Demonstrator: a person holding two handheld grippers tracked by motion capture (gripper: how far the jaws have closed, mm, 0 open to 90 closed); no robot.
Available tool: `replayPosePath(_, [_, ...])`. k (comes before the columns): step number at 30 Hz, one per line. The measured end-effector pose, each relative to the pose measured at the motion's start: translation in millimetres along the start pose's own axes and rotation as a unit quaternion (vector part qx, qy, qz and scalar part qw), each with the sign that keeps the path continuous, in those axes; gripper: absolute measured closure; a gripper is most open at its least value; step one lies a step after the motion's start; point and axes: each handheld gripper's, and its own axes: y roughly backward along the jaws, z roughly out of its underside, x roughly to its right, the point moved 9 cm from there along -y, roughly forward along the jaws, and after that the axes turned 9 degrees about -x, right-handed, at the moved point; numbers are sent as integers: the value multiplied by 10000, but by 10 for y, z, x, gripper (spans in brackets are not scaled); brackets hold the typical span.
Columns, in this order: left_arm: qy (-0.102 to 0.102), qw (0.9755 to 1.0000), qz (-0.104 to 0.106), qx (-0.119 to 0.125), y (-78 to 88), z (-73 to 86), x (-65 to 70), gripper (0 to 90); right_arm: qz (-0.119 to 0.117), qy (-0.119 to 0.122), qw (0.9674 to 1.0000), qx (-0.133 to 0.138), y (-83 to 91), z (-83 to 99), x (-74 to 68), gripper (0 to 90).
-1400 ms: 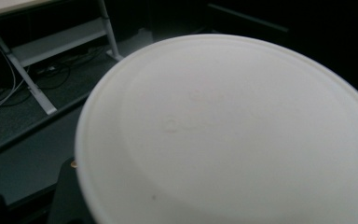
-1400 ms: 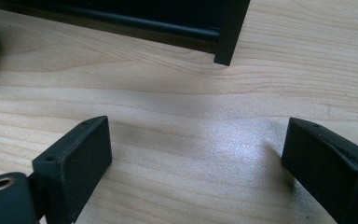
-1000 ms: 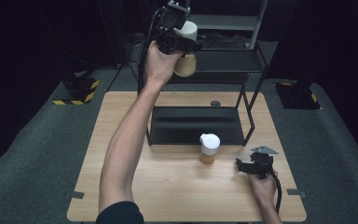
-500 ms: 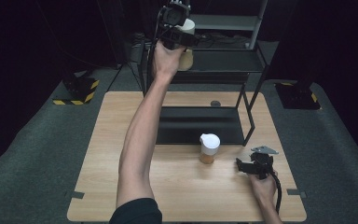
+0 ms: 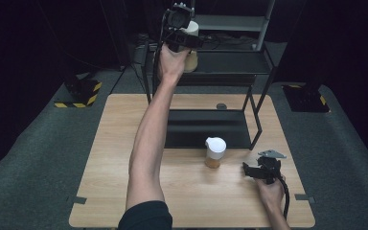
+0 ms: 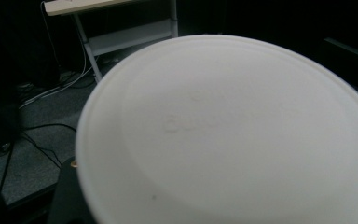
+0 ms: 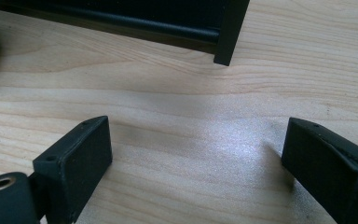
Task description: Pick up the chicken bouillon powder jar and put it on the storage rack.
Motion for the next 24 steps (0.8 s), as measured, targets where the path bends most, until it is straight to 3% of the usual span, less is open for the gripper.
replayPosePath(9, [-70, 9997, 230, -15, -7, 16, -69, 358, 0, 3, 10000, 0, 0, 0, 0, 77])
replayPosePath(16, [-103, 9996, 249, -25, -16, 33, -69, 346, 1, 4, 10000, 1, 0, 0, 0, 77])
replayPosePath(18, [-137, 9997, 187, -123, -34, 32, -60, 296, 0, 3, 10000, 0, 0, 0, 0, 76])
replayPosePath(21, [-66, 9994, 317, -112, -54, 63, -83, 202, -1, 5, 10000, 1, 0, 0, 0, 77])
replayPosePath(24, [-67, 9995, 282, -139, -64, 80, -70, 141, 0, 5, 10000, 1, 0, 0, 0, 77])
